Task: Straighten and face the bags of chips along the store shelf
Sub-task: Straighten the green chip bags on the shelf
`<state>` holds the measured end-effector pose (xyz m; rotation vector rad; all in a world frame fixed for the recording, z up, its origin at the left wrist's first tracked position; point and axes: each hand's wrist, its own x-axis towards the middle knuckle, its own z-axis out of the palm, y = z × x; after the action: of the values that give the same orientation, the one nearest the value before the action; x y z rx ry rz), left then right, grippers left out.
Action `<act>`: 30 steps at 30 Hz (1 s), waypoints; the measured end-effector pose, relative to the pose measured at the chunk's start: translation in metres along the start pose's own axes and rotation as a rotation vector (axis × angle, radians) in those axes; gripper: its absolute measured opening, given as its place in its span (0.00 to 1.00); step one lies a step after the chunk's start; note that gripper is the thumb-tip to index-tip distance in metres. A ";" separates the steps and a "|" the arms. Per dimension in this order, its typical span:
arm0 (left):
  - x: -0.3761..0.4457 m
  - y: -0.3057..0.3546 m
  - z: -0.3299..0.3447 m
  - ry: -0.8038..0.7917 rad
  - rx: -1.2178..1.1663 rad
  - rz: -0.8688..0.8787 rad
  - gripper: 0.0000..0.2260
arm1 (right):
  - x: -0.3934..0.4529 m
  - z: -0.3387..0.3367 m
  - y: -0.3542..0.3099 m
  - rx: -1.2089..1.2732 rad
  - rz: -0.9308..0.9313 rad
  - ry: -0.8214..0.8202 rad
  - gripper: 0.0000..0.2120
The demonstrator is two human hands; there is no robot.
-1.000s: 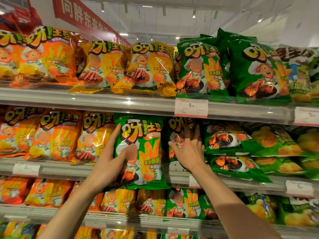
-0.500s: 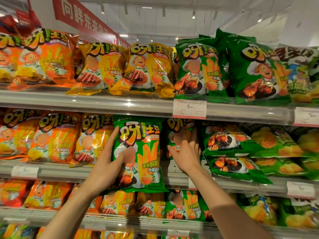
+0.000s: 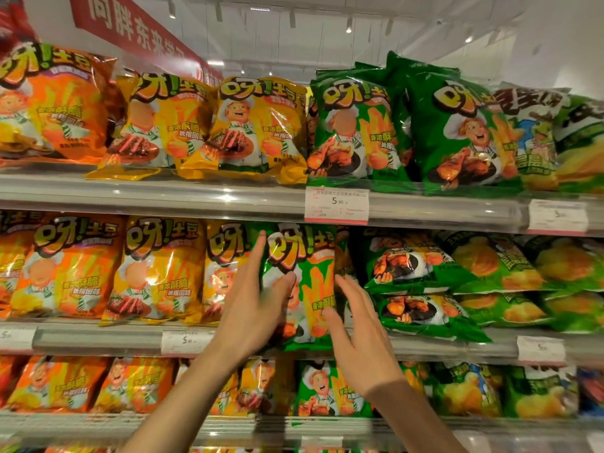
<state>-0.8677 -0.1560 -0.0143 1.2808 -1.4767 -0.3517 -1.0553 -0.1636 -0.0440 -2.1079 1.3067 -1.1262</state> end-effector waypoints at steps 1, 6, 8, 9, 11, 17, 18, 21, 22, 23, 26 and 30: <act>0.007 0.002 0.009 0.001 0.031 0.000 0.34 | -0.002 0.000 0.002 -0.034 -0.003 -0.007 0.26; 0.038 -0.001 0.047 0.008 0.099 -0.016 0.32 | -0.006 0.004 0.012 -0.254 0.024 -0.064 0.29; 0.042 -0.007 0.055 -0.042 0.115 -0.015 0.31 | -0.005 0.006 0.015 -0.281 0.051 -0.095 0.30; 0.043 -0.010 0.058 -0.083 0.129 -0.015 0.31 | -0.004 0.006 0.017 -0.291 0.059 -0.104 0.30; 0.042 -0.016 0.058 -0.147 0.128 -0.025 0.32 | -0.004 0.007 0.022 -0.320 0.068 -0.115 0.31; 0.050 -0.019 0.057 -0.213 0.121 -0.047 0.33 | -0.005 0.007 0.028 -0.327 0.070 -0.109 0.33; 0.052 -0.018 0.057 -0.219 0.117 -0.053 0.33 | -0.005 0.007 0.027 -0.316 0.075 -0.105 0.33; 0.053 -0.014 0.055 -0.236 0.090 -0.058 0.33 | -0.004 0.004 0.026 -0.279 0.082 -0.123 0.33; 0.051 -0.012 0.053 -0.243 0.081 -0.054 0.33 | -0.005 0.002 0.026 -0.257 0.080 -0.135 0.33; 0.049 -0.011 0.050 -0.248 0.073 -0.040 0.33 | -0.005 0.000 0.026 -0.225 0.084 -0.148 0.33; 0.035 -0.010 0.040 -0.245 0.051 -0.012 0.34 | -0.008 -0.009 0.025 -0.109 0.123 -0.169 0.29; 0.008 -0.016 0.023 -0.215 -0.019 -0.015 0.32 | -0.016 -0.015 0.024 -0.045 0.079 -0.156 0.23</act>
<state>-0.8776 -0.1780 -0.0312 1.2698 -1.6399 -0.5254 -1.0840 -0.1594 -0.0585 -2.1095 1.3406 -0.8893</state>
